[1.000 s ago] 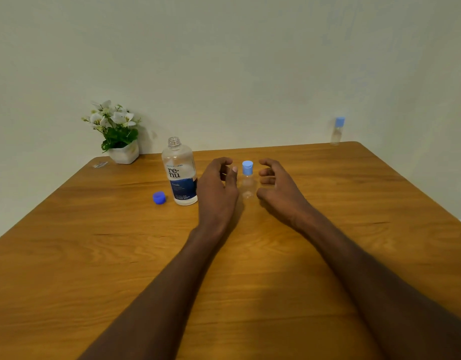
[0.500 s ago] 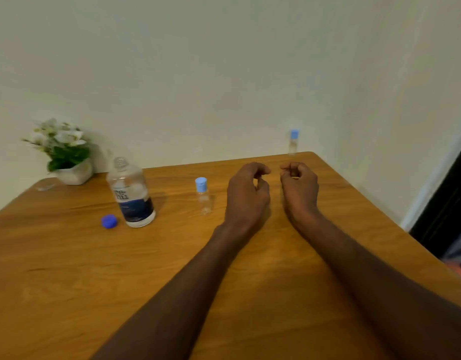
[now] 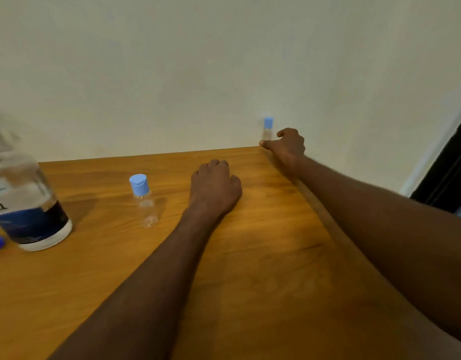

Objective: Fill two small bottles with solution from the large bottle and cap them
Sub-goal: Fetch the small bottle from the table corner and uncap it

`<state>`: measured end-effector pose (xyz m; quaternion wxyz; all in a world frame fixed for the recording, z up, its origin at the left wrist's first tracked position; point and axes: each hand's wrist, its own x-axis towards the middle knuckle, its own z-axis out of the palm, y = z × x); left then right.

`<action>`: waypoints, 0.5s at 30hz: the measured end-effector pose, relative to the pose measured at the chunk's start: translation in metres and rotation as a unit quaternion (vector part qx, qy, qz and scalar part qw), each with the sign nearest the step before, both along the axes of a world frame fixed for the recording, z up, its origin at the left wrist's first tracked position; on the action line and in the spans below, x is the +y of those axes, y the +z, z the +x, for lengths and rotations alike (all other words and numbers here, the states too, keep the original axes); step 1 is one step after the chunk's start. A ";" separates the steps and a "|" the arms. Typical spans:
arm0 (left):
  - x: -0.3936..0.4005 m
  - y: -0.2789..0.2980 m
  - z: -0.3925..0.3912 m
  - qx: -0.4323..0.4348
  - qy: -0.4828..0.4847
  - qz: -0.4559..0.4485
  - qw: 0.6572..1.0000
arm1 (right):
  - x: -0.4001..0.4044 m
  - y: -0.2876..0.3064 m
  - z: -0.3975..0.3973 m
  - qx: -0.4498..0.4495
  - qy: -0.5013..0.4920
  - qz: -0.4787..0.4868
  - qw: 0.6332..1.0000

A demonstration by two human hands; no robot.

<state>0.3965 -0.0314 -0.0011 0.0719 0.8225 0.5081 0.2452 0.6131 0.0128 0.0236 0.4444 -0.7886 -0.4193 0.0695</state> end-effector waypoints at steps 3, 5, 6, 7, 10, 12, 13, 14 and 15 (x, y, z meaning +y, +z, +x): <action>0.001 -0.001 0.001 -0.004 0.000 0.002 1.000 | 0.025 0.002 0.006 0.006 -0.026 -0.016 0.999; 0.001 -0.002 0.002 -0.003 0.000 0.004 1.000 | 0.032 0.002 0.008 0.012 -0.043 -0.013 0.999; 0.001 -0.002 0.002 -0.002 -0.001 0.006 1.000 | 0.033 0.001 0.009 0.017 -0.047 -0.010 0.999; 0.001 -0.002 0.002 -0.003 -0.002 0.007 1.000 | 0.032 0.000 0.008 0.021 -0.047 -0.003 0.999; 0.000 0.000 0.002 -0.016 -0.005 0.009 1.000 | 0.018 -0.002 0.001 0.047 -0.037 0.041 0.997; 0.000 0.001 0.001 -0.055 -0.003 0.001 0.998 | 0.001 -0.003 -0.011 0.076 -0.019 0.069 0.995; -0.001 0.002 0.000 -0.088 0.001 -0.009 0.996 | -0.010 -0.002 -0.019 0.093 -0.005 0.077 0.993; -0.004 0.003 -0.002 -0.125 0.007 -0.022 0.992 | -0.022 -0.002 -0.028 0.108 0.009 0.082 0.991; -0.008 0.005 -0.004 -0.161 0.010 -0.036 0.986 | -0.035 -0.001 -0.038 0.118 0.023 0.086 0.989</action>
